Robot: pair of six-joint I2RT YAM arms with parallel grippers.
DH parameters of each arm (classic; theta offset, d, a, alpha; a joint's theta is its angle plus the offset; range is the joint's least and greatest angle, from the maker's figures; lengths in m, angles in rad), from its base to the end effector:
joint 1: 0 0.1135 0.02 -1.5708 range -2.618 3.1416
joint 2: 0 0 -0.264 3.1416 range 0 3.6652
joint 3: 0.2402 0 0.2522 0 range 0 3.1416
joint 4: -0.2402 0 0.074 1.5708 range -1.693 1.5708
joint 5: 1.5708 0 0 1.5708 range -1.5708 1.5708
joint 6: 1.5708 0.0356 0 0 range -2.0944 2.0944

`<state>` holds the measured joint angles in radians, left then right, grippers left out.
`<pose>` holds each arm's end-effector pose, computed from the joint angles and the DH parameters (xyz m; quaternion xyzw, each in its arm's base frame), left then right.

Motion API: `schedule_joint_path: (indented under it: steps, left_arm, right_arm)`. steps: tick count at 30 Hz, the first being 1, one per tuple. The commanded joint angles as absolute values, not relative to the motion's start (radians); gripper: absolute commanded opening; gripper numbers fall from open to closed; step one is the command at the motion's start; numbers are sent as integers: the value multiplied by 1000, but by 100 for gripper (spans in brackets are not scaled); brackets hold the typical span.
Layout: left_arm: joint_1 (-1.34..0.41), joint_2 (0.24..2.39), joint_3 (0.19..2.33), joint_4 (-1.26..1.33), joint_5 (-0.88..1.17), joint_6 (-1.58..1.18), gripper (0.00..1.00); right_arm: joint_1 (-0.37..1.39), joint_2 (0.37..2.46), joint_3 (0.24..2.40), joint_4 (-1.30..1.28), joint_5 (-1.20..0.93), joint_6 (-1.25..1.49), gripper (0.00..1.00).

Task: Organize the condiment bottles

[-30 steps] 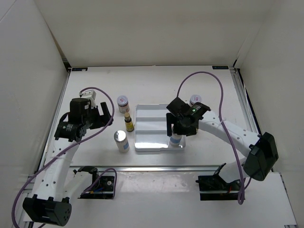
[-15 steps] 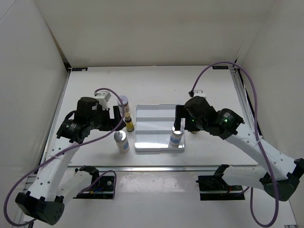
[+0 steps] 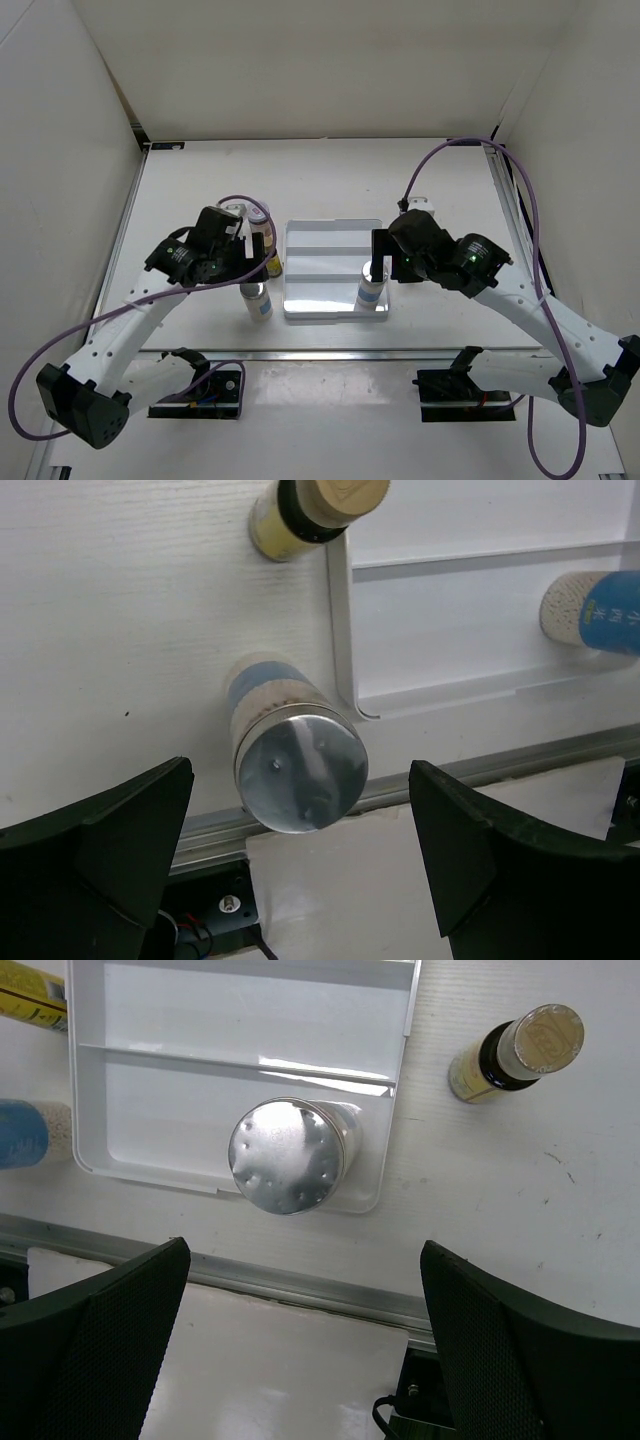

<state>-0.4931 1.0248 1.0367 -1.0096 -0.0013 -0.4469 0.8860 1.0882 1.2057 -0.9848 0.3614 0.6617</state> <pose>0.1644 -0.0883 0.3099 0.0220 0.9590 -0.1275 0.2523 0.1382 0.1494 0.3538 -0.0418 0.9246 0.1162 0.3603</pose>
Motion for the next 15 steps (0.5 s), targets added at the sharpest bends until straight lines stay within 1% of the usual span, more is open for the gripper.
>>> schedule_joint_path:
  steps: [1,9,10,13,14,15]
  left_arm:
    - [-497,1039,1011,-1022,-63,-495,100]
    - [-497,1120,1002,-1009,-63,-495,100]
    - [-497,1120,1002,-1000,-63,-495,99]
    - [-497,1140,1002,-989,-42,-485,87]
    - [-497,1140,1002,-989,-32,-485,76]
    - [-497,1140,1012,-989,-32,-485,70]
  right_arm:
    - [890,1071,1206,-965,383,653,99]
    - [890,1071,1197,-974,383,653,99]
    - [890,1071,1197,-974,393,653,99]
    - [890,1062,1197,-983,393,663,99]
    - [890,1062,1197,-983,402,663,99]
    - [890,1052,1197,-992,402,663,99]
